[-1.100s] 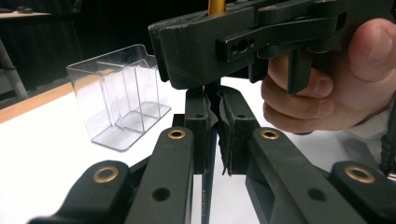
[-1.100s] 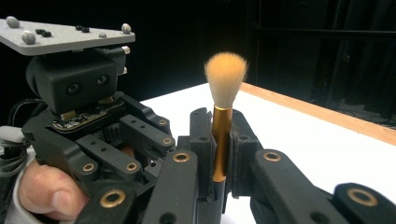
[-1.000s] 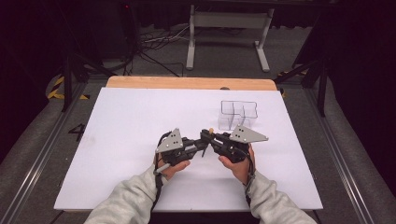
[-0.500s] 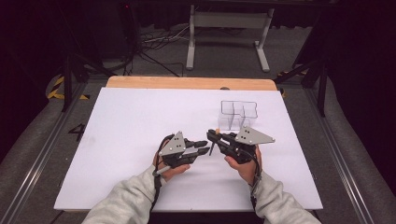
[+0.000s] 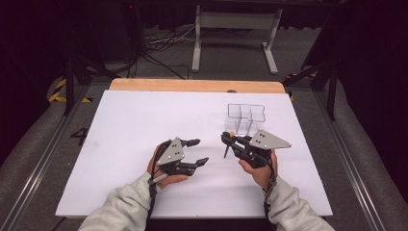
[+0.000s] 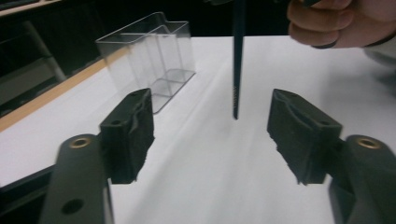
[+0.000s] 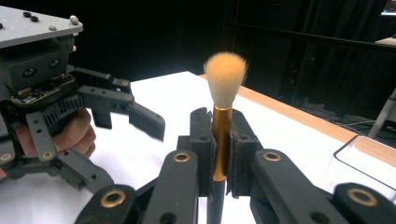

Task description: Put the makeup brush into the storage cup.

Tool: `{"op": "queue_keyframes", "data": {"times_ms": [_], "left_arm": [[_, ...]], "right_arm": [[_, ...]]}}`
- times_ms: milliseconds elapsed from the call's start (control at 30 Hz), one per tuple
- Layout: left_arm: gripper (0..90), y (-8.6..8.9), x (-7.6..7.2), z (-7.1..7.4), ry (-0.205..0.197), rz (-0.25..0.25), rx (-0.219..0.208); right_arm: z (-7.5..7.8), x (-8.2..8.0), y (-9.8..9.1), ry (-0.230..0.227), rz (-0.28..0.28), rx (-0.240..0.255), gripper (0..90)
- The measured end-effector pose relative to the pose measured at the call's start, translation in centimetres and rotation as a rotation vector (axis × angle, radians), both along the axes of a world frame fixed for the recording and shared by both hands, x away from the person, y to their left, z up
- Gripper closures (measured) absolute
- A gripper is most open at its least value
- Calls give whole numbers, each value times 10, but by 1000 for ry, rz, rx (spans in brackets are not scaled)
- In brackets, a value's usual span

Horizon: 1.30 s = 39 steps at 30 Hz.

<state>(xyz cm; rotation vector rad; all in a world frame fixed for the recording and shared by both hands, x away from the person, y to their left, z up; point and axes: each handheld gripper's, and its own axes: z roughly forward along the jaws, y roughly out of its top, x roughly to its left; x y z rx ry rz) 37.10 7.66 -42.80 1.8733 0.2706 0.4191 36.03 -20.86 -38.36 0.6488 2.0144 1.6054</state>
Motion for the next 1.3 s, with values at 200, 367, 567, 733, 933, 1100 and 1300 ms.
{"op": "queue_keyframes", "data": {"times_ms": [200,367,567,733,933,1100,1300], "left_arm": [[190,14,1,3,-2,59,-15],[98,21,1,4,13,89,-26],[57,36,0,5,23,107,-32],[58,49,-2,4,25,131,-34],[56,71,-6,1,46,172,-40],[52,86,-10,-2,51,209,-56],[50,107,-17,-3,48,251,-62]], "right_arm": [[1,-1,-3,-5,-7,-22,841],[1,-1,-7,-6,-14,-31,841],[4,-2,-14,-15,-27,-38,841],[5,-2,-20,-15,-37,-42,841],[6,-1,-26,-18,-50,-45,841],[7,-1,-28,-18,-54,-46,840],[8,-1,-30,-22,-57,-46,841]]}}
